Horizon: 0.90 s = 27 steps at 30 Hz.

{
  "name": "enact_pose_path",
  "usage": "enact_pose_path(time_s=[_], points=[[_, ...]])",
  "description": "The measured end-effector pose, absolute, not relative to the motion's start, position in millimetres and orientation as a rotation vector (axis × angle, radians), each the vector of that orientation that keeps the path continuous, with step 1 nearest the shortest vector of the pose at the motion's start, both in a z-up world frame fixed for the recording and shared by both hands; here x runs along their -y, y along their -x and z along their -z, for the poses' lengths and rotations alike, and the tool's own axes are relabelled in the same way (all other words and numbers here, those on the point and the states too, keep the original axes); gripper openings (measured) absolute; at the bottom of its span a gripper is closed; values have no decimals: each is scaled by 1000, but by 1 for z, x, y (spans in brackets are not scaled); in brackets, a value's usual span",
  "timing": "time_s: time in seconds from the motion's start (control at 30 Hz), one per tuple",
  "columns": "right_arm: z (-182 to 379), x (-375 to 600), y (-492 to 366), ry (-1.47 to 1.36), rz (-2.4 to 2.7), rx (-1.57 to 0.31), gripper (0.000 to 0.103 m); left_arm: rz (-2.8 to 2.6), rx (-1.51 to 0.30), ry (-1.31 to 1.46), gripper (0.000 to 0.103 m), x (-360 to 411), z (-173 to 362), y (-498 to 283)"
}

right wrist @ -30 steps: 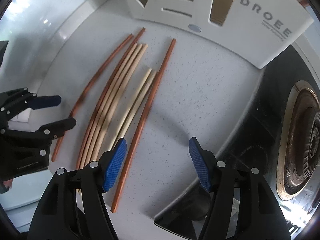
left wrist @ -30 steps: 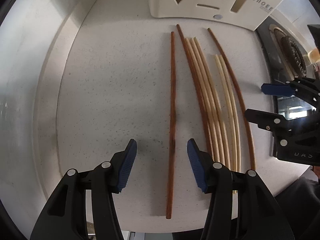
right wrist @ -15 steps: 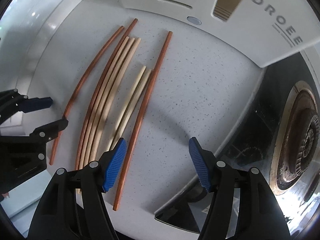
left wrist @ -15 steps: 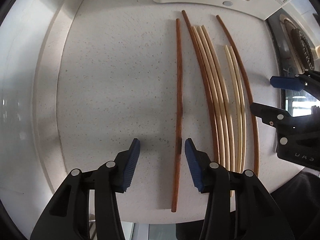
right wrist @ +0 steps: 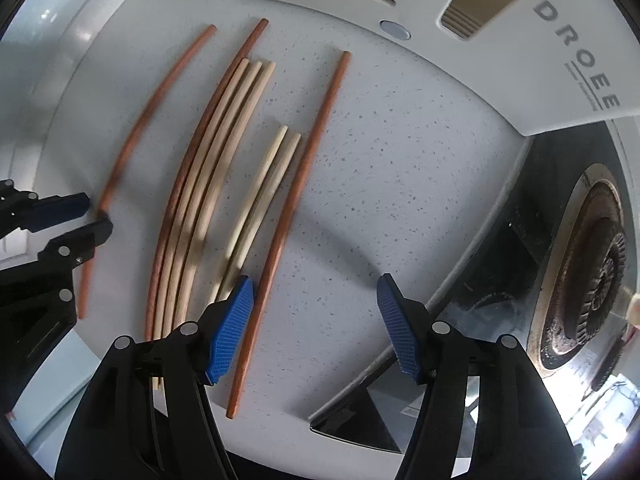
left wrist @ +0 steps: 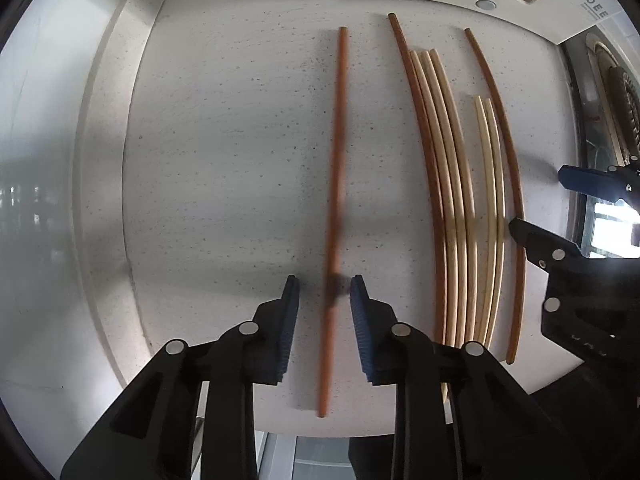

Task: Organize utensils
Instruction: 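Grasp a reddish chopstick with the left tool while the right tool grasps another reddish chopstick, then lift both reddish chopsticks upright and carry them over the white holder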

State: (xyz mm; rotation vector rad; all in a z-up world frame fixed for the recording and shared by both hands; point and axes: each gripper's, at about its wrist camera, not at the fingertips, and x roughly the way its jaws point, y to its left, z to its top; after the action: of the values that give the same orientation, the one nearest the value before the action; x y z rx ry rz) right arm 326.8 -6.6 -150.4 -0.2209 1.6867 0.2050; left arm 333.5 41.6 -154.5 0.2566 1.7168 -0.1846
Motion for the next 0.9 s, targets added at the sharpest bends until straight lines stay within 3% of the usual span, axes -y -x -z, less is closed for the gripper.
enact_pose_path(time_s=[0.17, 0.37, 0.43, 0.5, 0.57, 0.9], points=[[155, -5, -345, 194, -169, -1724, 59, 182, -1737, -261, 24, -39, 157, -343], [155, -3, -369, 156, -135, -1754, 47, 176, -1760, -261, 17, -39, 157, -346], [154, -6, -376, 156, -137, -1755, 32, 179, -1769, -264, 14, -36, 155, -339], [152, 2, -381, 140, -124, -1763, 23, 175, -1779, -265, 7, -40, 152, -337], [155, 13, -383, 120, -110, -1775, 12, 174, -1789, -263, 7, -38, 154, -341], [154, 27, -376, 88, -117, -1760, 11, 167, -1773, -214, 7, -54, 147, -344]])
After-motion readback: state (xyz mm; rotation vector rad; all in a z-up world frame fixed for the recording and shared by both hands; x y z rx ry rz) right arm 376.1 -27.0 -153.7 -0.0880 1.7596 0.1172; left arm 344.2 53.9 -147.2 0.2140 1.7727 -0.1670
